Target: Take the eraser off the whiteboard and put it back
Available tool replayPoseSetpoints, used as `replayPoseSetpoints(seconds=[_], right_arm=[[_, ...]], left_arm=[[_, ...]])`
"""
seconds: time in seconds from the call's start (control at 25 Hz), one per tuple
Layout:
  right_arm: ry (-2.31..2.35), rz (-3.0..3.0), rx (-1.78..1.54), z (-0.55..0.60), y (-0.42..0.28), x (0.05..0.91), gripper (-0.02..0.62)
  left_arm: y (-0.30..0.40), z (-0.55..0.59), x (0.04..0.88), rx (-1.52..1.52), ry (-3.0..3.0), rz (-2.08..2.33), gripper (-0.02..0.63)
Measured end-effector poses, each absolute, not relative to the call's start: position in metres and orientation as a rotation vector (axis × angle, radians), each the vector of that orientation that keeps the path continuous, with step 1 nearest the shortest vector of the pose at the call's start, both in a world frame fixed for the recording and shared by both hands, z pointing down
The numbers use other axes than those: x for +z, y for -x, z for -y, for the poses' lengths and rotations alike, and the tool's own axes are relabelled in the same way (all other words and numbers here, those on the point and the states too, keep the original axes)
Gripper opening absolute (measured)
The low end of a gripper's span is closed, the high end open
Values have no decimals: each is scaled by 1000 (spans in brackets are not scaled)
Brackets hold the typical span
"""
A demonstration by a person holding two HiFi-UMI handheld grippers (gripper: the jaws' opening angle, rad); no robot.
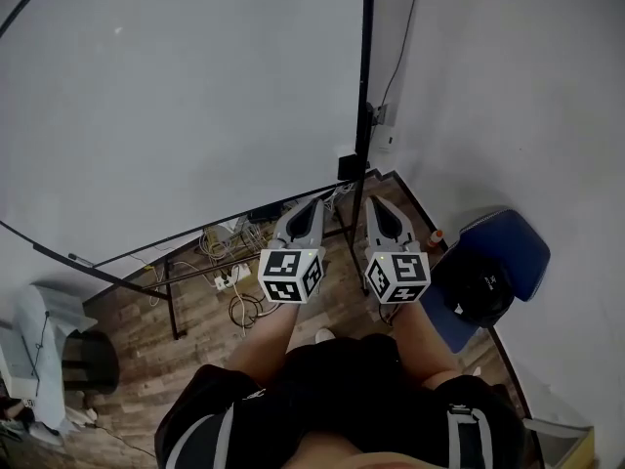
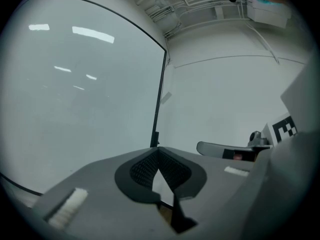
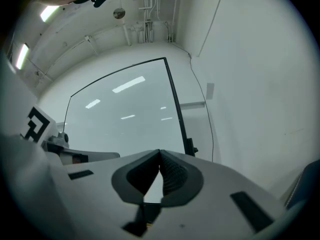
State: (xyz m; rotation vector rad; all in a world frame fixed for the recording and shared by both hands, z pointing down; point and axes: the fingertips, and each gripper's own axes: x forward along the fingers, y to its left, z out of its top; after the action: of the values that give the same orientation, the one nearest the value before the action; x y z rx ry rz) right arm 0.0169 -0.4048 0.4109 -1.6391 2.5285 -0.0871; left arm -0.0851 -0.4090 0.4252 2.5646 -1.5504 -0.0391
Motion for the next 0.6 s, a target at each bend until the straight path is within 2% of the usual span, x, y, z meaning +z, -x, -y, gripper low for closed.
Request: replayPoseSetpoints(seconds=[0.6], right_arm=[[1520, -2632, -115, 474, -13, 415, 6]], left_arm=[[93, 457, 418, -94, -2453, 1696, 9]])
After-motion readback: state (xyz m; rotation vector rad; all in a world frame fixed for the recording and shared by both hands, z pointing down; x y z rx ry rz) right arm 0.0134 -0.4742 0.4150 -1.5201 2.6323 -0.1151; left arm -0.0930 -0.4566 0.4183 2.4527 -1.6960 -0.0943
